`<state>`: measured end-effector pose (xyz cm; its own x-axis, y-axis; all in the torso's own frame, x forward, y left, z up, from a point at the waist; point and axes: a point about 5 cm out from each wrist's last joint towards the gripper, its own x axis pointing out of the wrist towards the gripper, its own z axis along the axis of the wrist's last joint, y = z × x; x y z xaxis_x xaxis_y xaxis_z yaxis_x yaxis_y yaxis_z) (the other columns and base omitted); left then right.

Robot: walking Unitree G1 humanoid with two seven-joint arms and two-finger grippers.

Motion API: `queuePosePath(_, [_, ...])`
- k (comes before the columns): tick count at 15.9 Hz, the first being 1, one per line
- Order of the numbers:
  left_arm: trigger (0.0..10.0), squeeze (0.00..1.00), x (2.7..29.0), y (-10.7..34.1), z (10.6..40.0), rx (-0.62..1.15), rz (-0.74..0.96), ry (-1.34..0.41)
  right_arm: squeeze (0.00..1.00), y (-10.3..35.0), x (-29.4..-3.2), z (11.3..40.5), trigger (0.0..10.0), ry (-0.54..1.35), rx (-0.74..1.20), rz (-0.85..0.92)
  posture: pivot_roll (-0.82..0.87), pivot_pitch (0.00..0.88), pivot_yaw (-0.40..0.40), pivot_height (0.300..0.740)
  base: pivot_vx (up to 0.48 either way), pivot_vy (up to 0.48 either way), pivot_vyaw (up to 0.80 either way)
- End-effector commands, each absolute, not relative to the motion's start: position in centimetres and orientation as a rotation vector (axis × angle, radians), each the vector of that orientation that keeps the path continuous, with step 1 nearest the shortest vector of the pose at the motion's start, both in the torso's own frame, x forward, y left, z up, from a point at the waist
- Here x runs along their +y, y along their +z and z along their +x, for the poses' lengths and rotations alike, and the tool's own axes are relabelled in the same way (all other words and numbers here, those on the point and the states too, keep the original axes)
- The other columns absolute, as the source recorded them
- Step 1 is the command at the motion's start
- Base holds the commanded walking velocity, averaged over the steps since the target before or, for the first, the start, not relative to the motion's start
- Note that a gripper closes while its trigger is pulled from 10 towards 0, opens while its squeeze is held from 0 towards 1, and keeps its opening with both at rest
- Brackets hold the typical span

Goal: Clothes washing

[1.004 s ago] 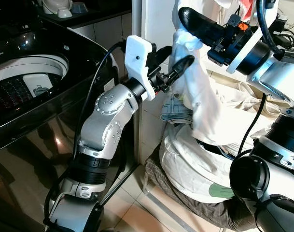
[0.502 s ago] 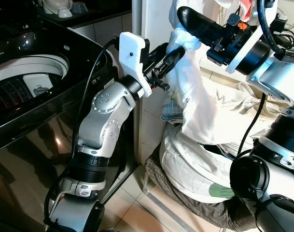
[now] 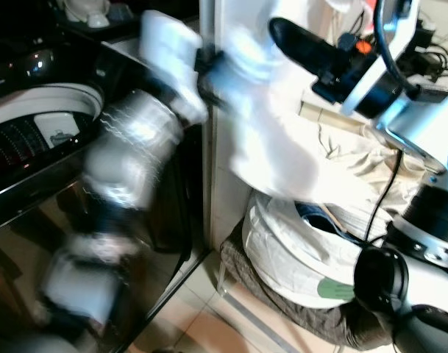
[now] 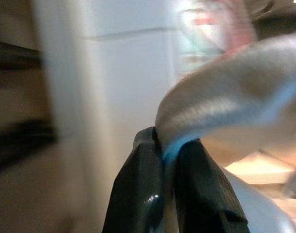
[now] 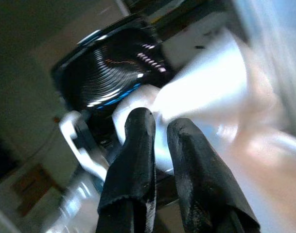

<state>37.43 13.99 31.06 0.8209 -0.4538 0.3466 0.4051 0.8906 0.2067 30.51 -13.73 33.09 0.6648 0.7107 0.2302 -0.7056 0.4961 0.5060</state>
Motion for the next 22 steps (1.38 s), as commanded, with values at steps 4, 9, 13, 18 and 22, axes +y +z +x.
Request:
queuePosePath(4, [0.0,0.00,24.8,39.9,37.9,-0.504,0.598,0.111,0.00,29.9,-13.7,29.9,10.0,0.711,0.128,0.282,-0.02,0.000,0.015,0.740,0.000,0.000,0.00])
queuePosePath(9, [0.5,0.00,28.7,37.8,38.8,-0.193,0.872,0.211,0.00,28.3,-12.5,29.5,10.0,0.728,0.165,0.182,-0.01,0.000,0.019,0.740,0.000,0.000,0.00])
queuePosePath(13, [10.0,1.00,29.3,29.6,39.8,0.230,0.871,0.075,0.00,26.7,-10.9,28.4,10.0,0.792,0.219,0.059,-0.03,0.000,0.029,0.740,0.000,0.000,0.00])
queuePosePath(18, [10.0,1.00,31.4,26.8,38.5,0.486,0.856,0.002,0.00,25.9,-10.9,28.1,10.0,0.814,0.243,0.011,-0.03,0.000,0.022,0.740,0.000,0.000,0.00])
queuePosePath(22, [10.0,1.00,34.4,27.8,36.8,0.558,0.965,0.069,0.00,25.2,-11.8,28.9,10.0,0.749,0.271,-0.012,-0.02,0.000,0.011,0.740,0.000,0.000,0.00])
